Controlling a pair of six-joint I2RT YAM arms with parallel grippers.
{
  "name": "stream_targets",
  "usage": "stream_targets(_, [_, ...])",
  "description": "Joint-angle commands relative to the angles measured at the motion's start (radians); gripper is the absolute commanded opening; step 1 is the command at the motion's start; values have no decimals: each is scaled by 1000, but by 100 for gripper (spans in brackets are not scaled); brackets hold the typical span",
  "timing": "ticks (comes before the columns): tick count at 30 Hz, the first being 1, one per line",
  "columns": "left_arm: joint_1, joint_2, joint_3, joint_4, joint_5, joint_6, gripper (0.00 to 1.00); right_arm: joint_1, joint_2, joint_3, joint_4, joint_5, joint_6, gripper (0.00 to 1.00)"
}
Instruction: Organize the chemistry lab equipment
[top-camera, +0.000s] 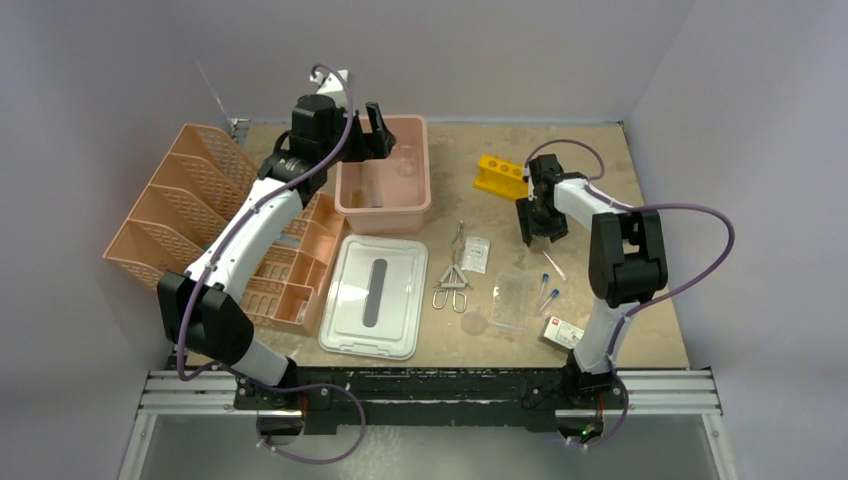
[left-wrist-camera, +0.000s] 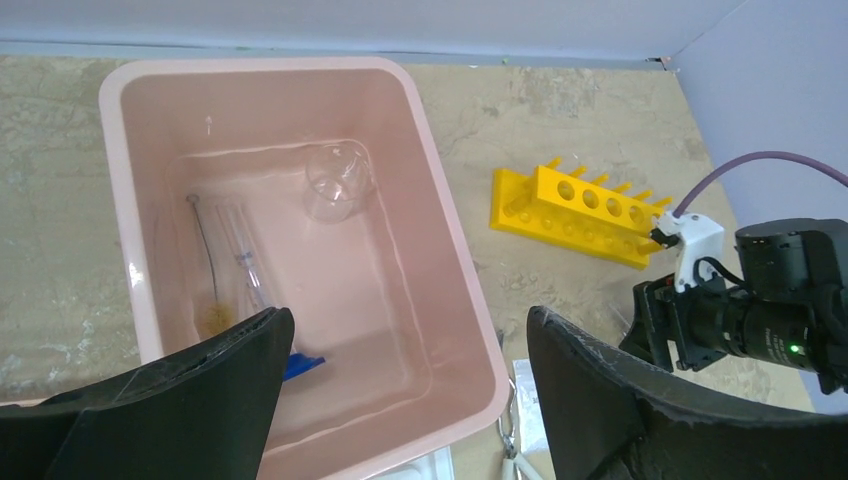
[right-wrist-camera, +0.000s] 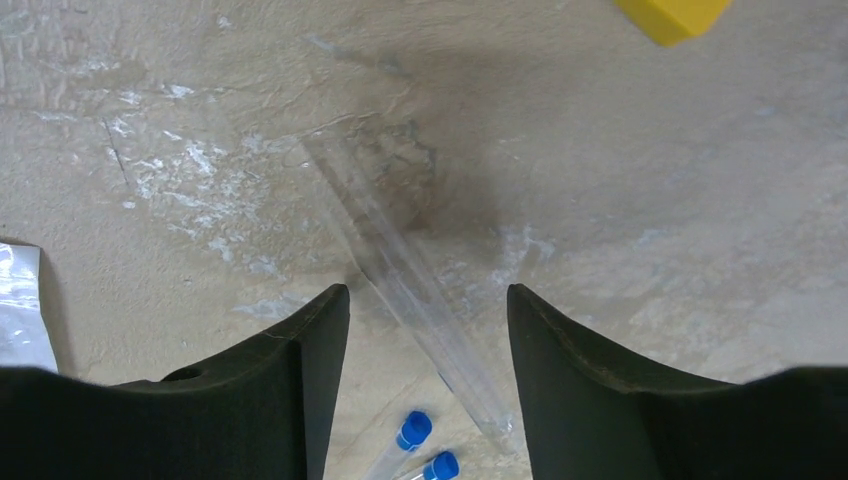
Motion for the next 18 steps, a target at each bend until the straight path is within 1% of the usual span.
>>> stream_targets(1, [7, -28, 59, 19, 31, -5, 86, 7, 17, 43, 15, -69, -101, 59])
stream_targets(7, [7, -19, 89, 14, 58, -2, 86, 9, 44, 34, 59, -148, -142, 52])
stream_targets(10, [7, -19, 100, 12, 57, 2, 86, 13, 56, 30, 87, -160, -164, 48])
stream_targets(12, [8, -19, 106, 6, 44, 3, 88, 15, 65, 36, 94, -143, -176, 41])
stream_targets(15, [7, -19, 101, 7, 38, 3, 90, 15, 63, 27, 118, -139, -194, 36])
stream_targets(18, [8, -22, 89, 13, 36, 1, 91, 15, 67, 27, 122, -129, -212, 28])
